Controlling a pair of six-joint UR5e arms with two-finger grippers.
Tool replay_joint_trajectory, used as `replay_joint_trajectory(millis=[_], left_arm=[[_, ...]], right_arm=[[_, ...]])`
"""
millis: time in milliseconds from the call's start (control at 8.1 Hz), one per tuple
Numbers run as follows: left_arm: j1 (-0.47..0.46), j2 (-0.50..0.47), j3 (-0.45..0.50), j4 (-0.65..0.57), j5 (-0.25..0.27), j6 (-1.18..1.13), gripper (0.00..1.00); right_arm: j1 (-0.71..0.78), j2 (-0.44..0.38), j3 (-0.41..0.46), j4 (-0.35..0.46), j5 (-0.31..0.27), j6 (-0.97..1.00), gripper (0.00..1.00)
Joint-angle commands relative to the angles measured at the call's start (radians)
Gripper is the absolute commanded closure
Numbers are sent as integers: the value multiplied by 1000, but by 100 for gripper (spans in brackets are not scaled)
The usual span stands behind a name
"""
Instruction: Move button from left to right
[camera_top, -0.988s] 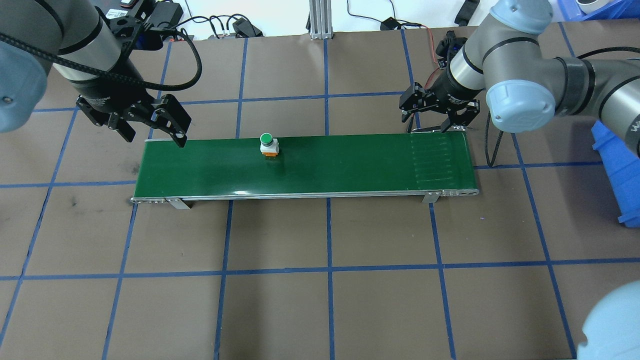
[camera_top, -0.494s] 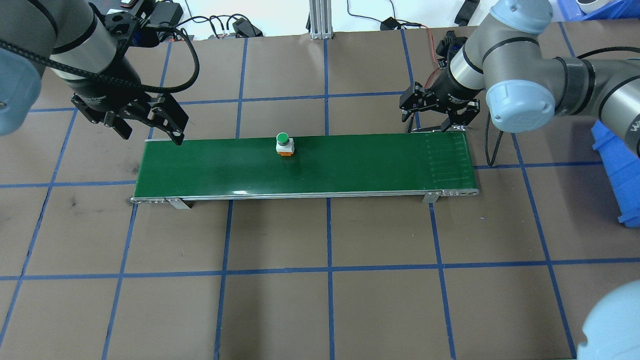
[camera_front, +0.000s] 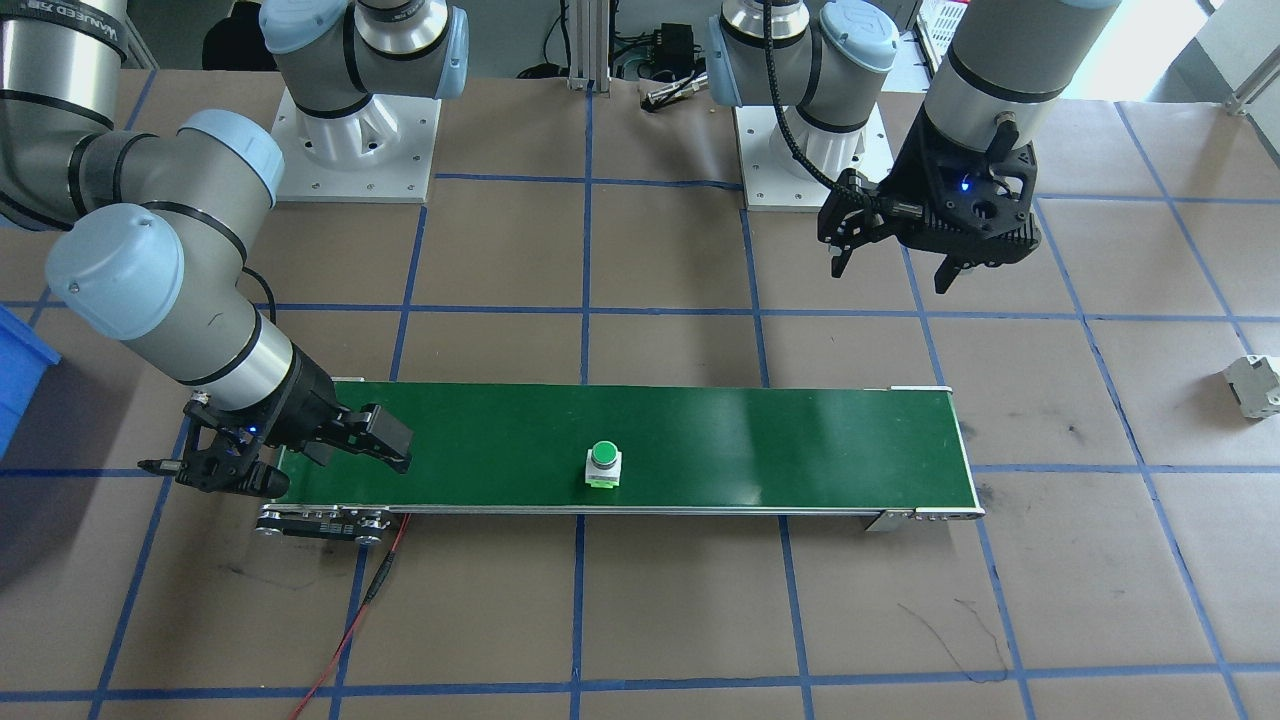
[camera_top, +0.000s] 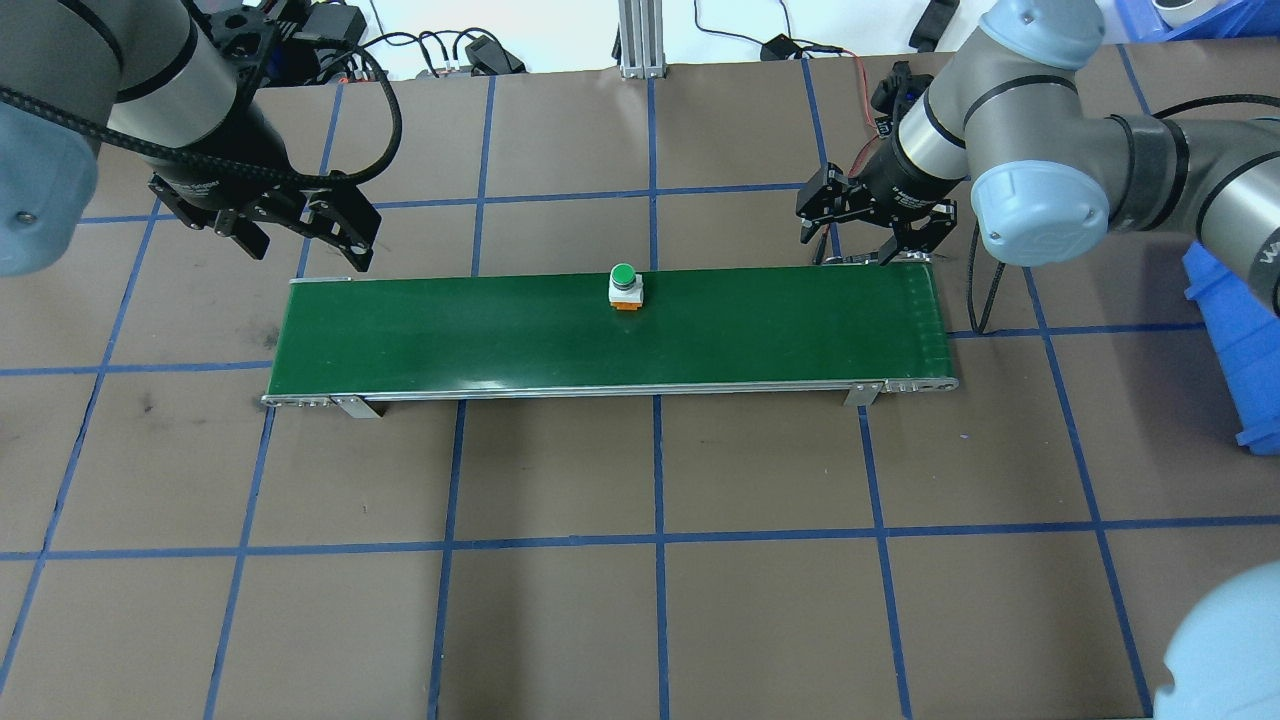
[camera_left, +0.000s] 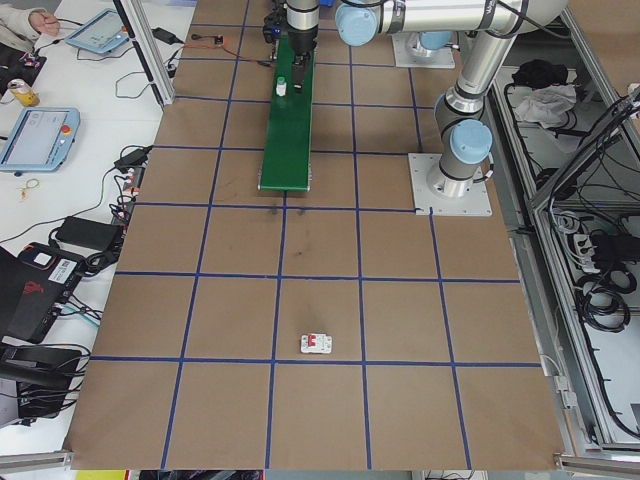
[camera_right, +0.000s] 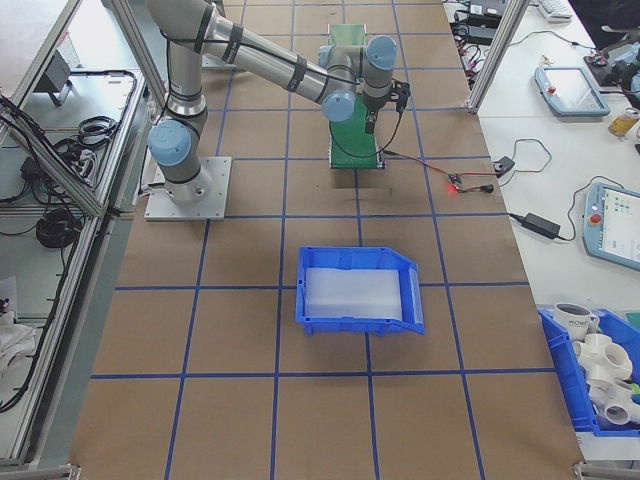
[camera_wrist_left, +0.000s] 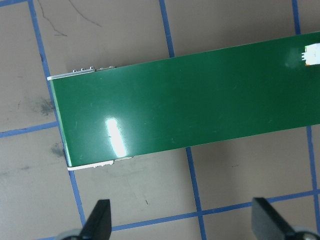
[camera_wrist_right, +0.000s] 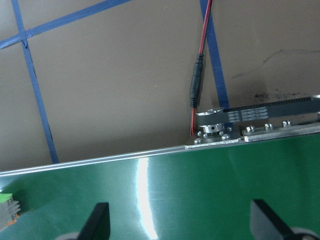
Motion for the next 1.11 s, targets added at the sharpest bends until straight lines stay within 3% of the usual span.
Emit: replay_joint_trajectory(millis=[0,247,988], left_arm=[[-2,-14,0,6,-3,-8,0],[-2,-13,0,7,7,3,0],[-4,-2,0,35,7,5,0]], right_arm=[[36,-2,0,3,-1,18,0],[44,1,0,1,66,-14,0],[62,35,-8,-39,102,1,0]])
